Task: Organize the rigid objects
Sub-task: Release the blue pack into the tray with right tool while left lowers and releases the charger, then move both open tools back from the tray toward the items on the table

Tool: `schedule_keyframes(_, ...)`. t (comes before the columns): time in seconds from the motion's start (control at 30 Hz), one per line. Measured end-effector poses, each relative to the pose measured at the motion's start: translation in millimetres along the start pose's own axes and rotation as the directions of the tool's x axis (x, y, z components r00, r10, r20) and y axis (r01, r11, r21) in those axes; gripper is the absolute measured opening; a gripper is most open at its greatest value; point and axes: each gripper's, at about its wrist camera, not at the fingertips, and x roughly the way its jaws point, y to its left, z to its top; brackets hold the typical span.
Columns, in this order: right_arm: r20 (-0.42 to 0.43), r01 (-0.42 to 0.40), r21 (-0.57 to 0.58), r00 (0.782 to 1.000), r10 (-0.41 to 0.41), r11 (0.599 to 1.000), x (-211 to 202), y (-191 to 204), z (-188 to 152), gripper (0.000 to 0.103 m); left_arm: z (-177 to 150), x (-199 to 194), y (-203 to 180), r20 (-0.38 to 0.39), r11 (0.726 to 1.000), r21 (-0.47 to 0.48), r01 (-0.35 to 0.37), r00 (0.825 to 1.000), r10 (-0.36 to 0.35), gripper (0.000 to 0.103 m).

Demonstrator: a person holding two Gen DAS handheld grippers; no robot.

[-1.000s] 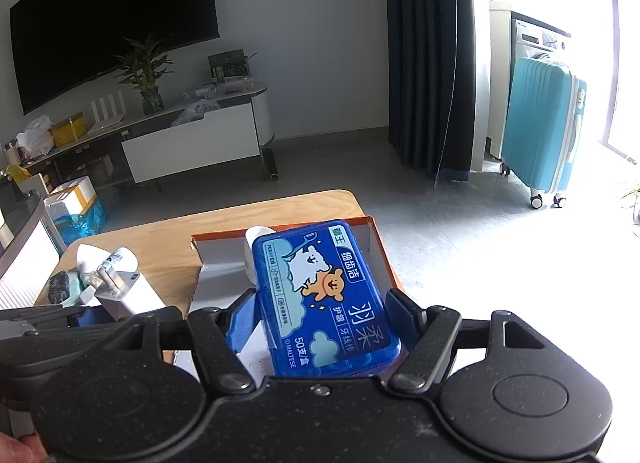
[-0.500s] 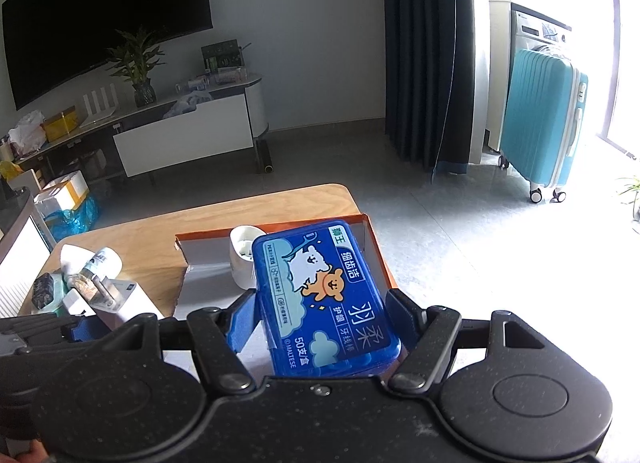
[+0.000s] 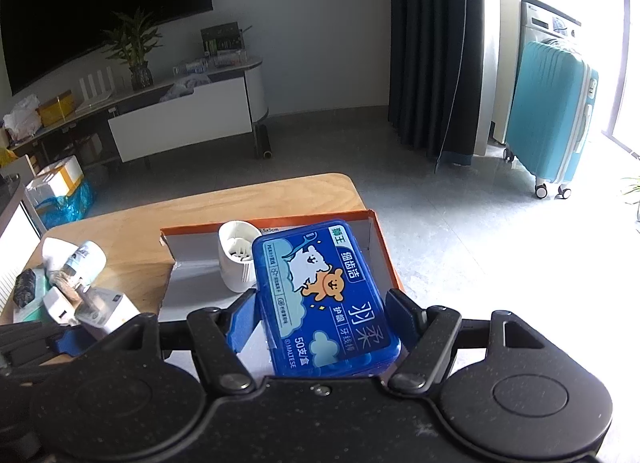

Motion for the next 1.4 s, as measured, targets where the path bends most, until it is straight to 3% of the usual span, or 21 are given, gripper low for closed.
schedule_keyframes(0.1, -0.015, 0.009, -0.006, 1.0, -0.009, 1.0, 12, 1, 6, 0.083, 1, 4, 1, -0.006, 1.0, -0.003, -0.002, 1.0, 0.002, 0.041)
schedule_keyframes(0.27, 0.039, 0.03, 0.004, 0.999, -0.03, 1.0, 22, -4, 10, 0.083, 2, 7, -2, -0.013, 1.0, 0.0, 0.0, 1.0, 0.0, 0.041)
schedule_keyframes(0.5, 0.092, 0.043, 0.045, 0.995, -0.047, 0.998, -5, -19, 5, 0.084, 3, 18, -5, -0.029, 1.0, -0.007, 0.009, 1.0, -0.01, 0.041)
schedule_keyframes(0.67, 0.094, 0.041, 0.065, 0.994, -0.048, 0.997, -22, -25, 0, 0.084, 2, 29, -11, -0.056, 0.998, -0.025, 0.055, 0.997, -0.057, 0.042)
schedule_keyframes(0.7, 0.095, 0.042, 0.063, 0.994, -0.048, 0.997, -25, -25, 0, 0.084, 1, 29, -11, -0.056, 0.998, -0.024, 0.063, 0.996, -0.064, 0.043)
schedule_keyframes(0.77, 0.1, 0.035, 0.057, 0.994, -0.041, 0.998, -30, -23, -2, 0.084, 0, 27, -14, -0.05, 0.998, -0.013, 0.061, 0.997, -0.062, 0.066)
schedule_keyframes(1.0, 0.117, 0.012, 0.04, 0.993, -0.017, 0.999, -45, -11, -3, 0.084, 3, 4, -5, -0.028, 0.998, -0.045, 0.035, 0.999, -0.036, 0.065)
schedule_keyframes(1.4, 0.104, -0.036, -0.009, 0.994, 0.037, 0.999, -62, 22, -14, 0.086, 2, -38, 26, -0.033, 0.993, -0.09, -0.076, 0.997, 0.073, 0.076)
